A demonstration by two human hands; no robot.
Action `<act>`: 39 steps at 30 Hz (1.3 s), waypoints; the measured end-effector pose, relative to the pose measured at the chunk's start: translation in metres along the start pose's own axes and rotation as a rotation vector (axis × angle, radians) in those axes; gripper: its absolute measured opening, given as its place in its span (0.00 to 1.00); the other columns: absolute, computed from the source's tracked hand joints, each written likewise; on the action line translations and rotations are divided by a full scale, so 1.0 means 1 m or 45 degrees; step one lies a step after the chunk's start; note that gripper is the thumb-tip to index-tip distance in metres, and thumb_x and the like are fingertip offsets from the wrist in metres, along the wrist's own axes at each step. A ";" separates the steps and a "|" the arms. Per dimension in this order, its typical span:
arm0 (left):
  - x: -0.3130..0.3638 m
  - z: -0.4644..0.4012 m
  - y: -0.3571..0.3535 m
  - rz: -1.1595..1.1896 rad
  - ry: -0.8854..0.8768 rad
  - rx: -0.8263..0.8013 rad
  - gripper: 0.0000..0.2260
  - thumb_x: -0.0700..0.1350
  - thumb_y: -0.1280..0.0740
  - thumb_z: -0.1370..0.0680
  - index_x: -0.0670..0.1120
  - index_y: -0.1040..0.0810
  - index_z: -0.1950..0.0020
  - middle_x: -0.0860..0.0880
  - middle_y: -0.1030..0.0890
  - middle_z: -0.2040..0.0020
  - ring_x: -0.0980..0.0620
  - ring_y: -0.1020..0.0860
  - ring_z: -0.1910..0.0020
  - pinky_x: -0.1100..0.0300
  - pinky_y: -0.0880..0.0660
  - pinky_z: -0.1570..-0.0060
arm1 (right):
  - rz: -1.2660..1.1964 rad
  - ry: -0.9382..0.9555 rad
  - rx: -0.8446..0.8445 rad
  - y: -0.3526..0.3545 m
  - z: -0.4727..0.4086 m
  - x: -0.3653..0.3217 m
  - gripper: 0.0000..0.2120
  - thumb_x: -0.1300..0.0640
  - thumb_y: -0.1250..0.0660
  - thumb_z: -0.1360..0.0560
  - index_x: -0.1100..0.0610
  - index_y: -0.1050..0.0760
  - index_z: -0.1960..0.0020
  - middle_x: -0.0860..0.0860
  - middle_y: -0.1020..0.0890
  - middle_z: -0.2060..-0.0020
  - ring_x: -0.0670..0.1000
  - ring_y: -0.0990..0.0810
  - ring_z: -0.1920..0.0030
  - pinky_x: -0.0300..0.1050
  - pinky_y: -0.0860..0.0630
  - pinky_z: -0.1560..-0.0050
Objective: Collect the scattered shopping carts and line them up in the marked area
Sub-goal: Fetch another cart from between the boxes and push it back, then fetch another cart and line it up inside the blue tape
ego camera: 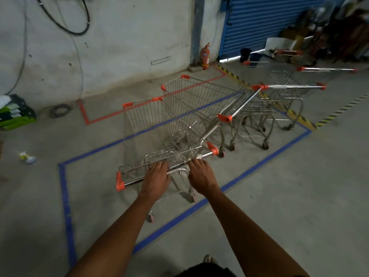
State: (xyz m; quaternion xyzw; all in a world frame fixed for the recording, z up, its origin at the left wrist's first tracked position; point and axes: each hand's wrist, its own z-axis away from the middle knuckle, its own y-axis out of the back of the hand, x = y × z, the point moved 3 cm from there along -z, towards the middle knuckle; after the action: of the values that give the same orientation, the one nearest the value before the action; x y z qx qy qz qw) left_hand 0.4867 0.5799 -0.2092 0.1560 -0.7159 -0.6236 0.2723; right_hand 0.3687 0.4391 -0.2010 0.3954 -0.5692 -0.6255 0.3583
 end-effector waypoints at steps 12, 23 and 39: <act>0.126 0.054 -0.022 0.237 -0.433 -0.225 0.09 0.49 0.35 0.20 0.50 0.26 0.40 0.51 0.20 0.44 0.48 0.18 0.46 0.53 0.22 0.49 | -0.079 -0.647 0.213 -0.006 0.192 0.041 0.14 0.54 0.42 0.20 0.54 0.26 0.37 0.52 0.20 0.42 0.56 0.22 0.40 0.50 0.32 0.35; 0.337 0.231 -0.031 0.506 -1.113 -0.366 0.07 0.46 0.33 0.22 0.49 0.23 0.44 0.50 0.18 0.51 0.47 0.18 0.50 0.51 0.20 0.53 | -0.015 -1.501 0.363 -0.004 0.500 0.053 0.15 0.56 0.40 0.23 0.52 0.23 0.38 0.50 0.17 0.46 0.55 0.19 0.44 0.50 0.31 0.38; 0.485 0.474 -0.031 0.673 -1.882 -0.566 0.07 0.48 0.33 0.20 0.48 0.22 0.43 0.53 0.19 0.54 0.50 0.19 0.51 0.54 0.22 0.52 | 0.102 -2.241 0.458 -0.031 0.771 -0.035 0.07 0.52 0.38 0.23 0.50 0.23 0.48 0.48 0.18 0.54 0.52 0.19 0.50 0.51 0.30 0.42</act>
State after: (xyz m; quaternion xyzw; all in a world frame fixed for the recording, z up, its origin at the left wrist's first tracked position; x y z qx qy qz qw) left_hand -0.1832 0.6845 -0.1794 -0.5275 -0.5835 -0.6081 -0.1075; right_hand -0.3124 0.8037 -0.1985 -0.1970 -0.7404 -0.5906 -0.2534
